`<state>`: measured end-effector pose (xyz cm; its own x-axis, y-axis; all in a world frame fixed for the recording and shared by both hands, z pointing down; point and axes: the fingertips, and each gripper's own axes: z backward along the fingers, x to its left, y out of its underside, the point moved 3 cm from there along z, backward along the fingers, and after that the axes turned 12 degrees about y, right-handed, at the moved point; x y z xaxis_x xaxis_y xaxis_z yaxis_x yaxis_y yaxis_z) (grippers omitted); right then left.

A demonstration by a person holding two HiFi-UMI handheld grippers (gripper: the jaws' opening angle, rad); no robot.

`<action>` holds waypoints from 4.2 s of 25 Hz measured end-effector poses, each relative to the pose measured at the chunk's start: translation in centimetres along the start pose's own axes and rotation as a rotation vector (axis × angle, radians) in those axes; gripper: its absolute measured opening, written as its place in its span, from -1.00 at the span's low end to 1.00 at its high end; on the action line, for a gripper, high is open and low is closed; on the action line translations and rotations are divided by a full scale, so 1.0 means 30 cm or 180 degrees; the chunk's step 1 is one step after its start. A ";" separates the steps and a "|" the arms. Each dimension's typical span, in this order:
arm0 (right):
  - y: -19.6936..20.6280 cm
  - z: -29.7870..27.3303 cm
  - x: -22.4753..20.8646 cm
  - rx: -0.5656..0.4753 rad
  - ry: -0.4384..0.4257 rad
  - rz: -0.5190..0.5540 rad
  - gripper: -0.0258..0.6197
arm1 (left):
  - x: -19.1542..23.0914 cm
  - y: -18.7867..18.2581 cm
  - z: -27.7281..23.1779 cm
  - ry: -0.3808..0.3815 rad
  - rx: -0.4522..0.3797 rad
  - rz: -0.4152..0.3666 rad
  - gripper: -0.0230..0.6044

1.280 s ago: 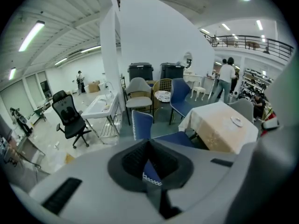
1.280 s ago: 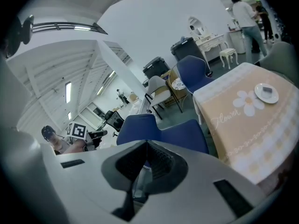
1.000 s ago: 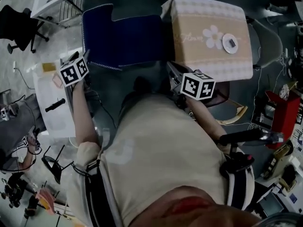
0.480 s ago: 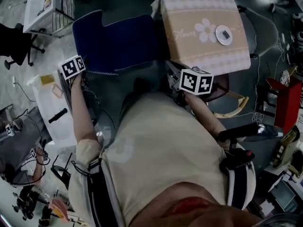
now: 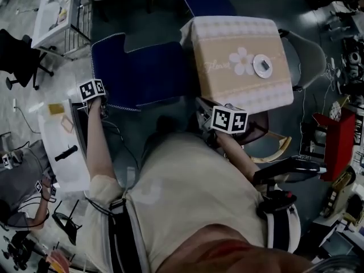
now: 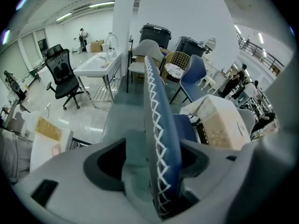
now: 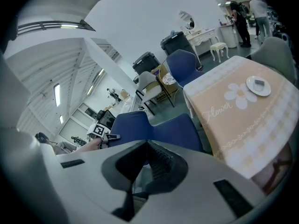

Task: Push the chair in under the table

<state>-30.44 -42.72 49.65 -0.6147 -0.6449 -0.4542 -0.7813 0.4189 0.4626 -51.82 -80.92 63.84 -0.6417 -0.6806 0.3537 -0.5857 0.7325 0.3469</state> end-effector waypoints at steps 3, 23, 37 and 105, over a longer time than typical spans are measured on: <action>0.007 -0.002 -0.004 0.0017 0.0032 -0.0028 -0.88 | -0.015 -0.011 -0.015 0.0110 0.0030 -0.0058 -0.12; 0.043 -0.006 -0.015 -0.0008 0.0037 -0.0209 -0.88 | -0.038 0.018 -0.044 -0.0010 0.0744 -0.0832 -0.55; 0.061 0.030 -0.021 -0.0022 0.0063 -0.0283 -0.88 | -0.046 0.031 -0.019 -0.0274 0.1031 -0.1286 -0.55; 0.083 -0.126 0.077 0.0324 -0.0131 -0.0191 -0.88 | -0.116 0.165 -0.017 0.0154 0.1098 -0.1742 -0.51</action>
<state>-33.39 -45.60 52.63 -0.5688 -0.6448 -0.5106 -0.8225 0.4444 0.3550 -52.23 -74.92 64.77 -0.1868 -0.9510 0.2464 -0.9524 0.2369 0.1920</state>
